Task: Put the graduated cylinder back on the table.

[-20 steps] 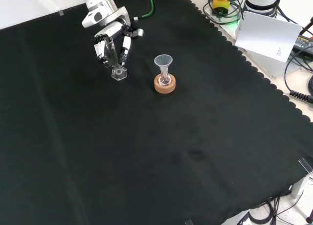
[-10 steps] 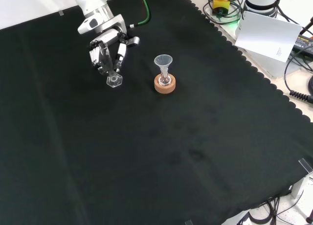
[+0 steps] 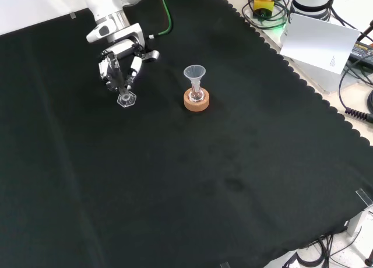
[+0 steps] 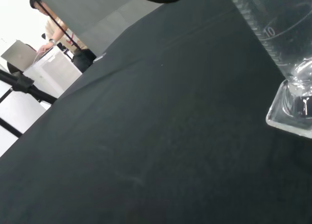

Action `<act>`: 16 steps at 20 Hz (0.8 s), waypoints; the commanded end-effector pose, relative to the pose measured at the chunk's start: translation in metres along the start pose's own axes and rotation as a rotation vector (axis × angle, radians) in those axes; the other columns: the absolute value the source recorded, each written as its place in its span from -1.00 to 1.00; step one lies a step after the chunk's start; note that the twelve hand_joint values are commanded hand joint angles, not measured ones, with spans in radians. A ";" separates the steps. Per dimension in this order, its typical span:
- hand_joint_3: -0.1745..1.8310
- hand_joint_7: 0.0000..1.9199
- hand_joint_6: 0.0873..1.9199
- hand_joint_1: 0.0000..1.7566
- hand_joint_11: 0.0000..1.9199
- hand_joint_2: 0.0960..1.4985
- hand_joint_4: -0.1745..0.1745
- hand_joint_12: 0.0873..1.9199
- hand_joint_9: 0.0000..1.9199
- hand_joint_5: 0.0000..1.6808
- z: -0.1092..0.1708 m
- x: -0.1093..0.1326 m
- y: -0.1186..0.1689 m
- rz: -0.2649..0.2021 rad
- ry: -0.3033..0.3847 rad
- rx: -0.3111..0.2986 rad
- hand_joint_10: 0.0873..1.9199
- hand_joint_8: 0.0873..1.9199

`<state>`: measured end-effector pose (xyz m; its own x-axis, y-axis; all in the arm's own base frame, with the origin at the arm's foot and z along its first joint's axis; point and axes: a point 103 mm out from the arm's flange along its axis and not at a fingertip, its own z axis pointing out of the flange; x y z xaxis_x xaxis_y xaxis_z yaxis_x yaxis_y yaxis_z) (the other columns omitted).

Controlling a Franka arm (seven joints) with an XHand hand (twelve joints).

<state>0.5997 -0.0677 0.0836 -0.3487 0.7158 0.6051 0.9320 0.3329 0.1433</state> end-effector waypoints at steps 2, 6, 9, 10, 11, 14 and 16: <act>-0.82 -0.05 -0.05 0.58 0.21 0.40 -1.00 -0.19 0.20 0.18 0.002 -0.012 -0.004 0.019 0.013 -0.020 -0.25 0.10; -0.82 -0.09 0.01 0.57 0.19 0.42 -1.00 -0.17 0.18 0.14 0.003 -0.015 -0.008 0.019 0.028 -0.012 -0.20 0.15; -0.83 -0.10 0.08 0.52 0.14 0.46 -1.00 -0.13 0.14 0.09 0.004 -0.016 -0.010 0.011 0.047 -0.003 -0.24 0.17; -0.83 -0.08 0.12 0.47 0.13 0.49 -1.00 -0.11 0.15 0.06 0.003 -0.016 -0.011 0.005 0.053 0.001 -0.36 0.16; -0.83 -0.08 0.12 0.40 0.12 0.50 -1.00 -0.09 0.15 0.06 0.003 -0.016 -0.011 0.003 0.053 0.003 -0.46 0.03; -0.94 -0.08 -0.19 0.39 0.07 0.47 -0.44 -0.07 0.17 -0.02 0.001 -0.015 -0.014 -0.002 0.037 0.011 -0.69 -0.33; -0.99 -0.11 -0.28 0.36 0.01 0.45 -0.30 -0.03 0.17 -0.06 0.001 -0.014 -0.016 -0.003 0.038 0.015 -0.76 -0.41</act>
<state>0.5938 -0.0821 0.0706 -0.3426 0.6898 0.6378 0.9321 0.3344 0.1390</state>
